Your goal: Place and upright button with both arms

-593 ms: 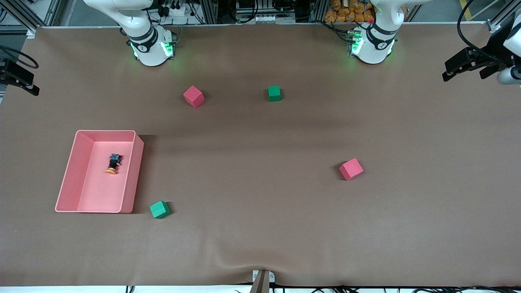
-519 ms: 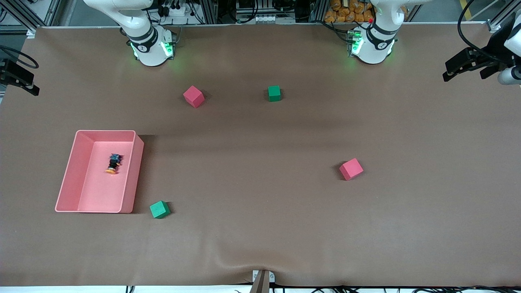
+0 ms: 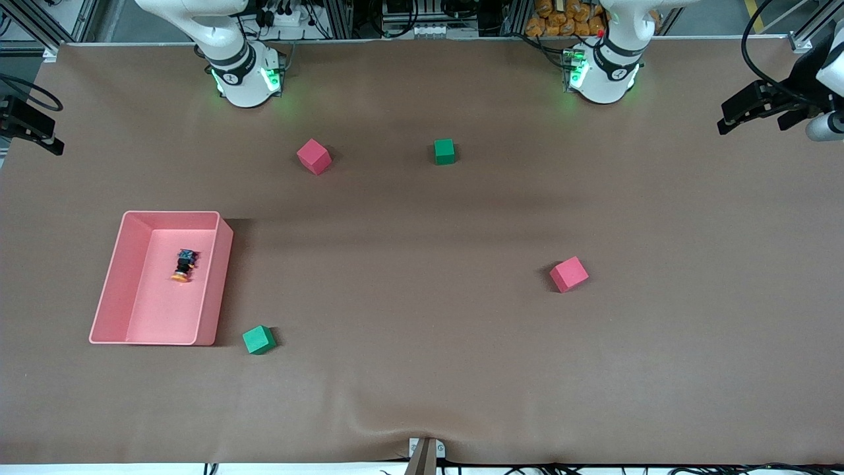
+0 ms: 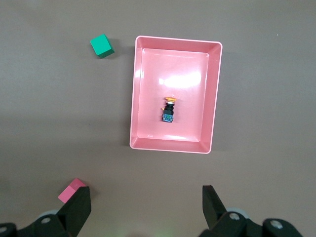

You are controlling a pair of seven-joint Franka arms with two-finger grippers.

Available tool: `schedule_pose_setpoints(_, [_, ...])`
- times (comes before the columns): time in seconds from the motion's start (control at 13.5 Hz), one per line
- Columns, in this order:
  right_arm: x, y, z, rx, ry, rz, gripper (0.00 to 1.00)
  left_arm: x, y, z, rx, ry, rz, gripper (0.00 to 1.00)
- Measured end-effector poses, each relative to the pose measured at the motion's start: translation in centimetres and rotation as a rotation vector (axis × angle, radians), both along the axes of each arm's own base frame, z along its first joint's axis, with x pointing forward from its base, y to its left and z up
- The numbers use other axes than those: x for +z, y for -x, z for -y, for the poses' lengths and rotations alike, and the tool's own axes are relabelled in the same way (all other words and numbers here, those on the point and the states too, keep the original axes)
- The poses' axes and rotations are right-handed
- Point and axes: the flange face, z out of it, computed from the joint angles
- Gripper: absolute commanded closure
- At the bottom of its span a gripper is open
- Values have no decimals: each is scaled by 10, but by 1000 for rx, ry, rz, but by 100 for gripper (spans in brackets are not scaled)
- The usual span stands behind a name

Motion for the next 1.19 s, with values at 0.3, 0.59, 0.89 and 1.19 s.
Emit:
schedule_pose_setpoints(0.3, [-8,-6,2,0,-4,-11,0,-8,-7,0,-1,2,-17,0])
schedule_pose_setpoints(0.59, [-70,-47,8,-10,-9,-76,0,-10,-8,1,-3,2,-23,0])
schedule_pose_setpoints(0.89, [-174,-95,26,-29,-13,-176,0,-12,-9,2,-5,2,-26,0])
schedule_pose_setpoints(1.19, [-286,-125,53,-54,-69,-214,0,-16,-10,2,-5,2,-34,0])
